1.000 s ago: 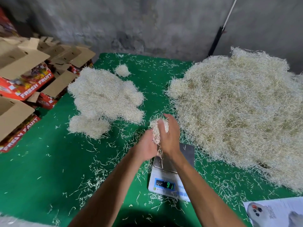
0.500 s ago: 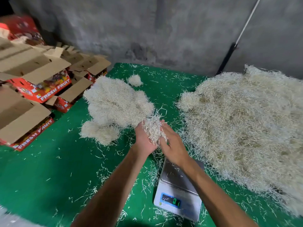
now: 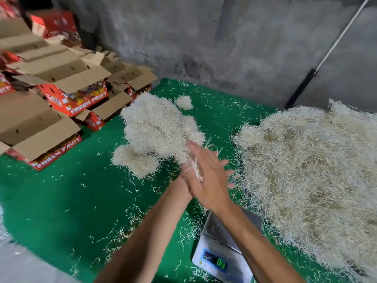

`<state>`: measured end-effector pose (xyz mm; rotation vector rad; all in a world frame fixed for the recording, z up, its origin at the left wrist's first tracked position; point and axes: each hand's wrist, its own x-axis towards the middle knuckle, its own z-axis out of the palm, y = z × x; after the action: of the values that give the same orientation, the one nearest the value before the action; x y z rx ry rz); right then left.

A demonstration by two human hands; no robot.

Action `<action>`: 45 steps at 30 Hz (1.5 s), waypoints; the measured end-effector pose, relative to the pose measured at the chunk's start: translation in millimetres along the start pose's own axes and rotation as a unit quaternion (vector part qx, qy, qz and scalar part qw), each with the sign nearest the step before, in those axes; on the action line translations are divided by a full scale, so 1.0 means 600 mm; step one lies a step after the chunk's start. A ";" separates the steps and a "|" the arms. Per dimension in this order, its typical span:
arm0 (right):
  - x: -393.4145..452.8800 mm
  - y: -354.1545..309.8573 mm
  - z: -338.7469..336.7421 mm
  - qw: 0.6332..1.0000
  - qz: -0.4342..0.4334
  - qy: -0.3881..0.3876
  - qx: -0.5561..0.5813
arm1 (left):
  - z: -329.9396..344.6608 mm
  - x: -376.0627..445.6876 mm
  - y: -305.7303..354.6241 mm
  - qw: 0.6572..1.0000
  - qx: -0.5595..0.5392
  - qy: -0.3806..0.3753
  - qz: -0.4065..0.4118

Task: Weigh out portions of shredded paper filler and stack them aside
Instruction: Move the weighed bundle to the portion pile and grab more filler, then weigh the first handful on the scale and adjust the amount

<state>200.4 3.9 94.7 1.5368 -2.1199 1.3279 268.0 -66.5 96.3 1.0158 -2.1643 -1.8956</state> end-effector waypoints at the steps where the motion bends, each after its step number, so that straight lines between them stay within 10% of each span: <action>1: 0.013 0.006 -0.007 1.000 0.011 0.002 -0.002 | 0.002 0.009 -0.016 0.997 0.048 -0.039 0.056; 5: 0.021 0.038 -0.020 0.996 0.084 -0.041 -0.012 | -0.043 0.026 0.038 0.991 0.027 -0.029 0.126; 11: 0.005 0.014 0.047 0.991 -0.062 -0.118 -0.034 | -0.086 0.032 -0.003 0.978 -0.186 -0.044 0.079; 14: -0.032 0.034 0.058 0.975 -0.018 -0.216 -0.044 | -0.125 0.060 -0.032 0.873 -0.460 -0.081 -0.140; 18: -0.003 0.034 0.091 0.942 0.051 -0.331 -0.021 | -0.152 0.064 -0.084 0.833 -0.502 0.037 -0.229; 22: 0.142 0.016 0.091 0.980 0.057 -0.183 0.048 | -0.173 0.069 -0.139 0.773 -0.577 0.126 -0.233; 30: 0.094 0.060 0.045 0.969 0.204 -0.131 0.047 | -0.097 0.082 -0.150 0.866 -0.471 0.057 -0.158; 45: -0.191 0.277 -0.187 0.891 0.430 0.034 -0.144 | 0.242 0.186 -0.069 0.903 -0.350 -0.172 -0.182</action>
<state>74.7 172.7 -1.2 0.3935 -2.9090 1.1307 129.4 -2.3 -12.9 1.0138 -1.2210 -2.8894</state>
